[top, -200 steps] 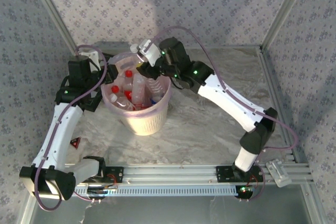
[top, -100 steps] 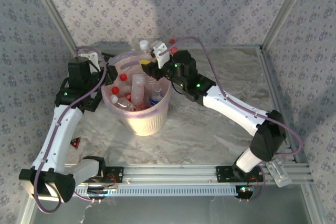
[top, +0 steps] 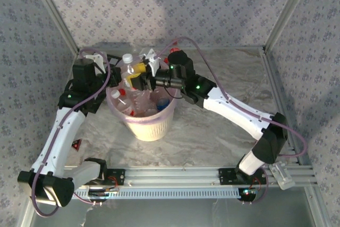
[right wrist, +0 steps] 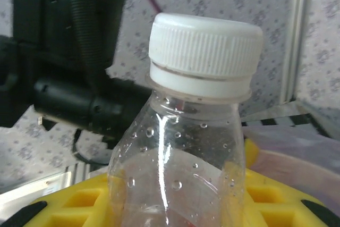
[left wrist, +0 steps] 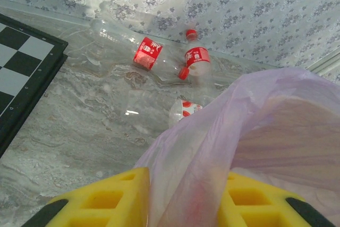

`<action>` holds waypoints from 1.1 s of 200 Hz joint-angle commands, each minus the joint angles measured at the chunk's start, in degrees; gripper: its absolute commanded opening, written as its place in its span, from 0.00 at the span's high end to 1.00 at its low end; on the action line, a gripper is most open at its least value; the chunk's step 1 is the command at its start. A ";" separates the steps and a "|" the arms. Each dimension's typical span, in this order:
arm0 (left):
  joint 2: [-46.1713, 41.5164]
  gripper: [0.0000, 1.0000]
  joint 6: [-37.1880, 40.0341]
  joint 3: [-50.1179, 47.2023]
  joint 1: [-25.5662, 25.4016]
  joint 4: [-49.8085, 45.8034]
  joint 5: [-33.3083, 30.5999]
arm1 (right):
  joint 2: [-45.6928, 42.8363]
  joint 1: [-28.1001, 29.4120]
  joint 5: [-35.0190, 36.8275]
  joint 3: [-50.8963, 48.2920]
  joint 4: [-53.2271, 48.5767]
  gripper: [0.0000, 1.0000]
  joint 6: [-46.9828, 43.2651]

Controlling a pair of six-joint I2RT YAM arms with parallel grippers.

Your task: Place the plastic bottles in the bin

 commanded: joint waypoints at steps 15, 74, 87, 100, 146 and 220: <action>0.44 0.68 0.40 0.49 -0.97 -2.78 1.97 | -3.85 -0.91 7.21 -0.68 -12.16 0.70 -5.22; 1.99 0.68 1.60 1.35 -1.04 -2.56 1.95 | -8.28 -4.15 19.61 0.87 -10.68 0.70 -11.37; 1.94 0.68 1.67 1.29 -1.06 -2.42 1.93 | -7.04 -4.55 21.63 0.98 -10.61 0.70 -12.75; 1.90 0.68 1.76 1.22 -1.06 -2.49 2.06 | -5.04 -4.69 22.54 0.90 -10.15 0.70 -14.26; 1.12 0.68 1.57 1.13 -1.06 -2.83 2.09 | 2.47 -2.47 22.49 -1.31 -4.61 0.70 -19.03; 0.57 0.68 1.67 1.11 -1.06 -2.87 2.13 | -0.30 -1.61 9.11 -14.36 -1.21 0.70 -3.01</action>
